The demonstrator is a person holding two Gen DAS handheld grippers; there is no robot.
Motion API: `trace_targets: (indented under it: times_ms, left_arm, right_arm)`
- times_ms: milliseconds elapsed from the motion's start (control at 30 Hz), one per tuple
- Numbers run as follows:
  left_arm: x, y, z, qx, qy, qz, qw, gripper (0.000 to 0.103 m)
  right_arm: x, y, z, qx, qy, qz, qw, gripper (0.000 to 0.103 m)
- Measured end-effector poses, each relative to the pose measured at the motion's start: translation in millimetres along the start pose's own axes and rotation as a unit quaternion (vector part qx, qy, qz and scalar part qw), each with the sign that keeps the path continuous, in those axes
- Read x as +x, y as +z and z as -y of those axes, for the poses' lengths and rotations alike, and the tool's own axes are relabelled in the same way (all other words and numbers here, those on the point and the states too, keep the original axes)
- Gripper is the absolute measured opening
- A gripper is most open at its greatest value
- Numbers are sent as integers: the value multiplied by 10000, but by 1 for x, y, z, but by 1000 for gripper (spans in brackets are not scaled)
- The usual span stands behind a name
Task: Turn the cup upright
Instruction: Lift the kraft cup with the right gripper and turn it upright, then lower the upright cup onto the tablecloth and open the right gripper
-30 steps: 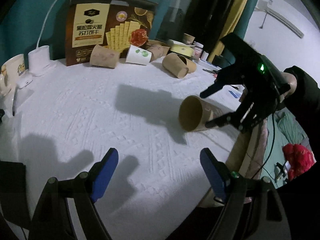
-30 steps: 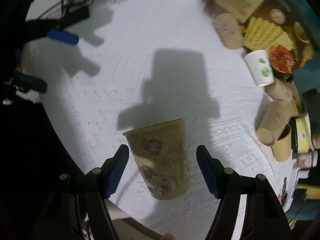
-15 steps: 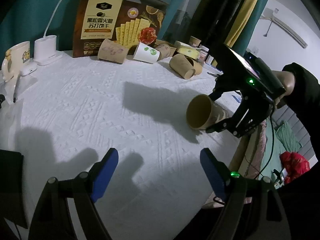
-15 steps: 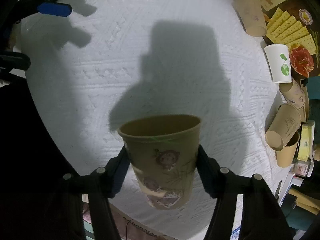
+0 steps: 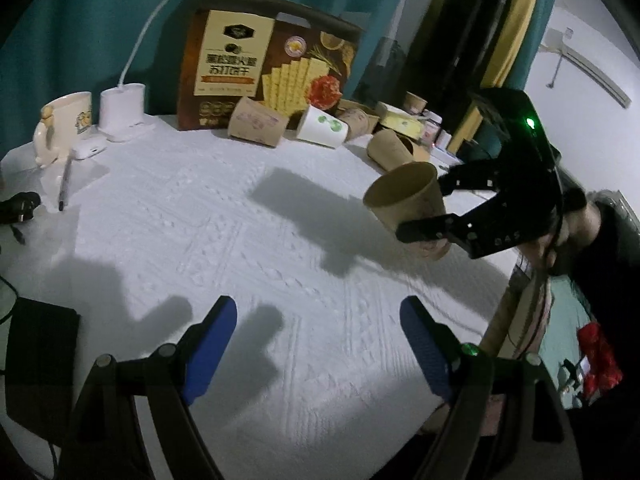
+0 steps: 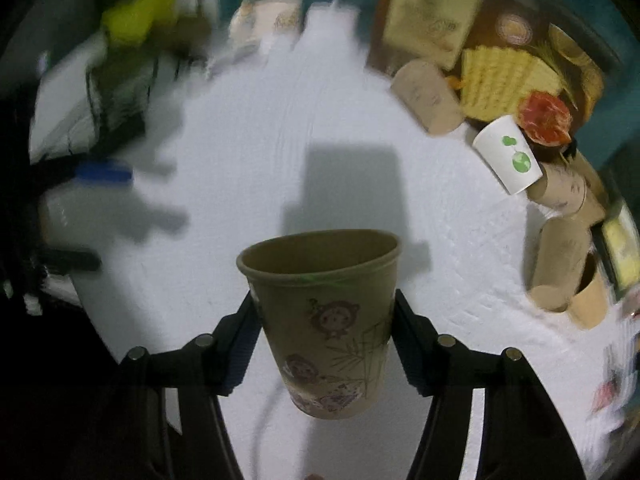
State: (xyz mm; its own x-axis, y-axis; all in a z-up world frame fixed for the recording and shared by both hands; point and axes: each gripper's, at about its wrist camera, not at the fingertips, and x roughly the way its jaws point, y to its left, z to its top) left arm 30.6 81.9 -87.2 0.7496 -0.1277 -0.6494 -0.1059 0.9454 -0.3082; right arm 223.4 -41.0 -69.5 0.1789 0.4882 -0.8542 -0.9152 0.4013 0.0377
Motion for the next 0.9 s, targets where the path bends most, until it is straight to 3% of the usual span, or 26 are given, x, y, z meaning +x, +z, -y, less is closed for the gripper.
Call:
trace_targets:
  times_ms: [100, 400, 633, 900]
  left_arm:
    - [0, 3, -3, -116, 53, 43, 9999, 84]
    - [9, 8, 1, -324, 20, -20, 9995, 84]
    - [17, 10, 13, -156, 120, -49, 9998, 84]
    - [22, 11, 14, -196, 87, -67, 9997, 84]
  right_arm:
    - [2, -10, 12, 710, 56, 624, 9955, 59]
    - [3, -49, 23, 1641, -480, 1562, 9728, 59]
    - [-2, -68, 16, 1666, -721, 1808, 9666, 59]
    - [-4, -80, 1, 1574, -835, 1671, 9697, 61]
